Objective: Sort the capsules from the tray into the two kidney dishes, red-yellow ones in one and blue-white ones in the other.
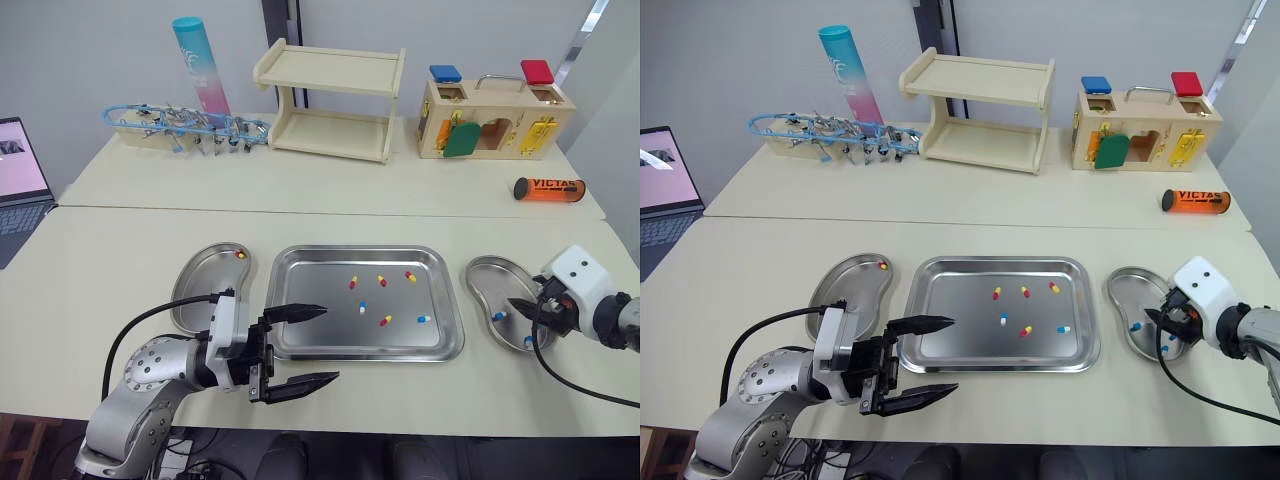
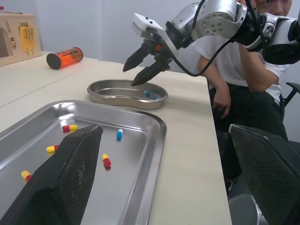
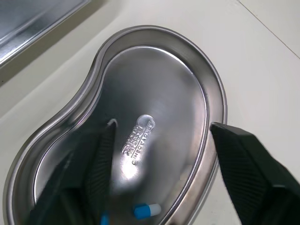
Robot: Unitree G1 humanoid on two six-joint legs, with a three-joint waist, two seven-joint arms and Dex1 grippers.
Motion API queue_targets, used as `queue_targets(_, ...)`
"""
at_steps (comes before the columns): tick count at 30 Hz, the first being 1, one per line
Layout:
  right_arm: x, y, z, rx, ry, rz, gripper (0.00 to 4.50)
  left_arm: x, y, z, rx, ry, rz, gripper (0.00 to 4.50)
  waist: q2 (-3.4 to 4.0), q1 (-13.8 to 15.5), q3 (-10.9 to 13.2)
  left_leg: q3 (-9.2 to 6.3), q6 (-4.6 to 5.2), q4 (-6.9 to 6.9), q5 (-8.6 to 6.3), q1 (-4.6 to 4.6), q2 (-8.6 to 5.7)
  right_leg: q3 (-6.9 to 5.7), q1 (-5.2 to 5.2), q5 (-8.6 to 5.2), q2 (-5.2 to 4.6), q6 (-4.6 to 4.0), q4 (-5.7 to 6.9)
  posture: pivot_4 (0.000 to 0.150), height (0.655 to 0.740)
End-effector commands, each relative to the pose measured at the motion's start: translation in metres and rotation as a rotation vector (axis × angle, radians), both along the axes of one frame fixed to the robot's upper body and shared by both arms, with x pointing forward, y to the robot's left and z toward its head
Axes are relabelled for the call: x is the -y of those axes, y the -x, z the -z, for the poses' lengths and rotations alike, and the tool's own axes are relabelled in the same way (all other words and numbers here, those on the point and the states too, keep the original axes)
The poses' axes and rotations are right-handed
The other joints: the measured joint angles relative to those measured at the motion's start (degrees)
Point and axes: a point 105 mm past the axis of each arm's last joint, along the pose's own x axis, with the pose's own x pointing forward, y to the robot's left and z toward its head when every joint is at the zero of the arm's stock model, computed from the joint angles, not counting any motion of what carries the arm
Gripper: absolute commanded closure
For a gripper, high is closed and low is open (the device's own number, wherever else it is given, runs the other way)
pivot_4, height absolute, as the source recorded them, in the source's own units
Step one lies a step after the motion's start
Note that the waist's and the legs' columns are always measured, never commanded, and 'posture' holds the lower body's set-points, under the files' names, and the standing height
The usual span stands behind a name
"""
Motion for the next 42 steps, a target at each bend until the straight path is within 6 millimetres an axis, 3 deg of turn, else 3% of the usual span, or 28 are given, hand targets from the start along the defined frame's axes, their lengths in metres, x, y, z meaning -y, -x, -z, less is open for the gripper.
queue_targets(1,-0.004,0.004,-0.021,0.061,-0.004,-0.061,0.02,0.004,0.002,-0.007,0.024,0.024,0.002,0.00,0.00,0.0,0.0,0.00,0.00,0.00,0.00,0.00,0.00,0.01,0.00,0.00,0.00,0.00,0.00,0.150,0.7400)
queue_targets(6,-0.017,0.018,-0.027,0.099,-0.052,-0.200,0.02,-0.001,-0.007,-0.009,0.015,0.000,-0.081,0.00,0.00,0.1,0.0,-0.01,0.00,0.00,0.00,0.00,0.00,-0.01,0.03,0.00,0.00,0.00,0.00,0.150,0.7400)
queue_targets(9,-0.018,0.029,-0.031,0.128,-0.063,-0.309,0.02,-0.018,-0.018,-0.013,-0.013,-0.044,-0.195,0.00,-0.02,0.0,0.0,-0.04,0.00,0.00,0.00,0.02,0.00,-0.04,0.06,0.00,0.00,0.01,-0.01,0.150,0.7400)
queue_targets(11,-0.010,0.038,-0.032,0.074,-0.080,-0.361,0.02,-0.040,-0.032,-0.022,-0.005,-0.052,-0.327,0.00,-0.02,-0.1,0.0,-0.03,0.00,0.01,0.00,0.07,0.01,-0.03,0.10,0.00,0.00,0.01,0.00,0.150,0.7400)
queue_targets(14,0.009,0.042,-0.037,0.032,-0.052,-0.385,0.02,-0.093,-0.056,-0.038,0.043,-0.069,-0.616,0.00,-0.02,-0.1,0.0,-0.04,0.00,0.02,0.00,0.19,0.01,-0.05,0.24,0.00,0.00,0.01,-0.01,0.150,0.7400)
queue_targets(17,0.034,0.041,-0.041,0.009,0.028,-0.379,0.02,-0.155,-0.059,-0.046,0.050,-0.107,-0.840,0.00,-0.01,-0.5,0.0,-0.03,0.00,-0.02,0.00,0.25,0.01,-0.04,0.26,-0.01,0.00,0.00,-0.02,0.150,0.7400)
queue_targets(21,0.063,0.043,-0.039,-0.054,0.078,-0.352,0.02,-0.220,-0.046,-0.041,0.027,-0.226,-1.043,0.00,-0.04,-0.6,0.0,0.08,0.02,-0.04,-0.02,0.22,0.01,0.00,0.23,-0.02,-0.02,0.00,-0.10,0.150,0.7400)
queue_targets(23,0.082,0.048,-0.031,-0.141,0.100,-0.325,0.02,-0.261,-0.031,-0.024,-0.033,-0.343,-1.157,0.00,-0.03,-0.7,0.1,0.09,0.02,-0.04,-0.02,0.21,0.02,-0.01,0.23,-0.02,-0.03,0.00,-0.09,0.150,0.7400)
queue_targets(25,0.093,0.050,-0.025,-0.193,0.118,-0.318,0.02,-0.281,-0.017,-0.007,-0.078,-0.433,-1.178,0.00,-0.03,-0.8,0.1,0.12,0.03,-0.10,-0.02,0.24,0.02,0.01,0.21,-0.02,-0.03,-0.01,-0.09,0.150,0.7400)
queue_targets(32,0.107,0.051,-0.022,-0.277,0.110,-0.312,0.02,-0.307,0.016,0.022,-0.162,-0.528,-1.184,0.00,0.01,-1.1,0.1,0.18,0.03,-0.12,-0.02,0.23,0.04,0.02,0.17,-0.03,-0.05,-0.01,-0.04,0.150,0.7400)
queue_targets(42,0.104,0.047,-0.016,-0.297,0.100,-0.336,0.02,-0.306,0.015,0.026,-0.183,-0.501,-1.172,0.00,0.02,-1.5,0.1,0.20,0.03,-0.13,-0.02,0.23,0.06,0.03,0.15,-0.03,-0.05,0.00,-0.02,0.150,0.7400)
